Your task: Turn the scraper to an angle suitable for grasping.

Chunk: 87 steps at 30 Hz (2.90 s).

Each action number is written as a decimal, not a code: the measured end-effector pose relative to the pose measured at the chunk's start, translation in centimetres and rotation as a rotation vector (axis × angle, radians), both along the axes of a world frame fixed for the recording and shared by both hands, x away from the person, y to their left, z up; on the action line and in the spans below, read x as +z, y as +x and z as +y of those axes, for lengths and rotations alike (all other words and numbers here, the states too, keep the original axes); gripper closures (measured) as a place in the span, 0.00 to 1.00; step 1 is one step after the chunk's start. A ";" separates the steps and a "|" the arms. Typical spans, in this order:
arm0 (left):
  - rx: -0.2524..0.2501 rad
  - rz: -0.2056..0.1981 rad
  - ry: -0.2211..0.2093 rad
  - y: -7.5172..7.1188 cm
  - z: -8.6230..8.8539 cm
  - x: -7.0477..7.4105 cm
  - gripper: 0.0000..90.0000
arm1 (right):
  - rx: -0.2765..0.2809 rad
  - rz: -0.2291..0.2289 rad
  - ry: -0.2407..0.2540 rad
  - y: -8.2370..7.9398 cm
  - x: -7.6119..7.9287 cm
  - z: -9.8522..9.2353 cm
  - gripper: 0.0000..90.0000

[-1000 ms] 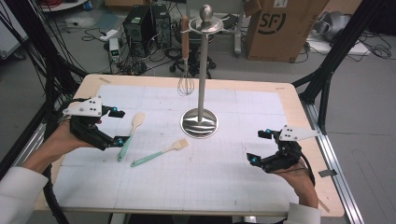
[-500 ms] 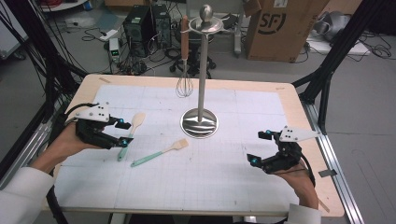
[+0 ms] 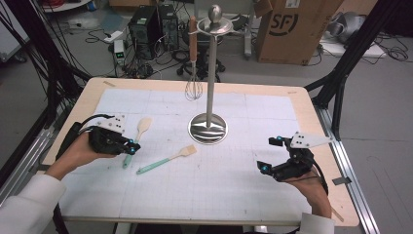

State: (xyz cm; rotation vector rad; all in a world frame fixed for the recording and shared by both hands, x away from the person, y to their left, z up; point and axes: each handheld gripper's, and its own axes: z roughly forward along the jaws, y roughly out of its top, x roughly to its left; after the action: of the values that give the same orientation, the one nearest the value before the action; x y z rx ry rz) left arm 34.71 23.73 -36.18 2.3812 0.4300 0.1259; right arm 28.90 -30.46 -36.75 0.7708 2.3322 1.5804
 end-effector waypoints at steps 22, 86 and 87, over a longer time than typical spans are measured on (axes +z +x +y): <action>-0.006 0.093 0.158 1.0 -0.5 -4.5 1.00 | 0.008 0.002 -0.006 0.1 -0.1 0.1 0.00; 0.085 0.038 0.218 1.4 4.0 -0.1 1.00 | 0.019 0.020 -0.036 0.4 -0.3 0.9 0.00; 0.084 0.033 0.205 1.5 3.9 0.4 1.00 | 0.018 0.019 -0.036 0.4 -0.3 0.9 0.00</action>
State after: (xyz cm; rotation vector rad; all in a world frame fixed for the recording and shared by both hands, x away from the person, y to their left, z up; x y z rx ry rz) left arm 36.24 27.59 -35.78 2.5698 0.5563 0.1770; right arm 29.33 -29.54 -37.07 0.7615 2.3807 1.5406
